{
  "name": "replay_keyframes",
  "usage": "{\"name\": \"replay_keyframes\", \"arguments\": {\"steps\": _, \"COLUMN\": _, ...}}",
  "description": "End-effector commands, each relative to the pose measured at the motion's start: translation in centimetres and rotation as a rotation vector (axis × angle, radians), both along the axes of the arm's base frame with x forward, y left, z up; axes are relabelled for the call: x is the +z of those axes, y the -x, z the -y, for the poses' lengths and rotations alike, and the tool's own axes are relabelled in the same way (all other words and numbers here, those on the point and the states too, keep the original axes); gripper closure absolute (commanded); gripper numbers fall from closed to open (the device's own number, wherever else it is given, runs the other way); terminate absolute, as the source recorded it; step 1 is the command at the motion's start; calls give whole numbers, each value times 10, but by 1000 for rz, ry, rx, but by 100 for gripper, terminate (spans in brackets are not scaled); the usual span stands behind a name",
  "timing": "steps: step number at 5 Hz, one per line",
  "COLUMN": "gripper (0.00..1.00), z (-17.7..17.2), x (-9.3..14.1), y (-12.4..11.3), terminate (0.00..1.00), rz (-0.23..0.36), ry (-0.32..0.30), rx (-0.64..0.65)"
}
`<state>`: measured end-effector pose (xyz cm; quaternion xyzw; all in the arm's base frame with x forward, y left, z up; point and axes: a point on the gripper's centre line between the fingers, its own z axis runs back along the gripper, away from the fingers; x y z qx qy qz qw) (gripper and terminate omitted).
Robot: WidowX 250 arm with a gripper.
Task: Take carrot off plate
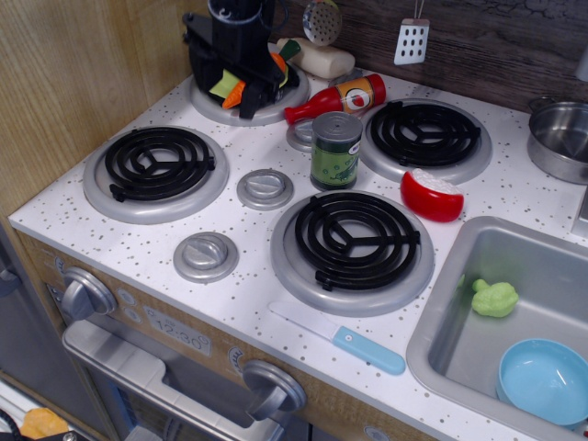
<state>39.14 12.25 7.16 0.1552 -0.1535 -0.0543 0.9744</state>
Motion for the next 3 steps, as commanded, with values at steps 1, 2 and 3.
{"name": "replay_keyframes", "arguments": {"steps": 1, "gripper": 0, "z": -35, "x": 28, "y": -46, "terminate": 0, "rz": 159, "ry": -123, "rx": -136}}
{"name": "replay_keyframes", "arguments": {"steps": 2, "gripper": 0, "z": -42, "x": 30, "y": -61, "terminate": 0, "rz": 203, "ry": -152, "rx": -189}}
{"name": "replay_keyframes", "arguments": {"steps": 3, "gripper": 0, "z": -41, "x": 19, "y": -67, "terminate": 0, "rz": 228, "ry": -113, "rx": -197}}
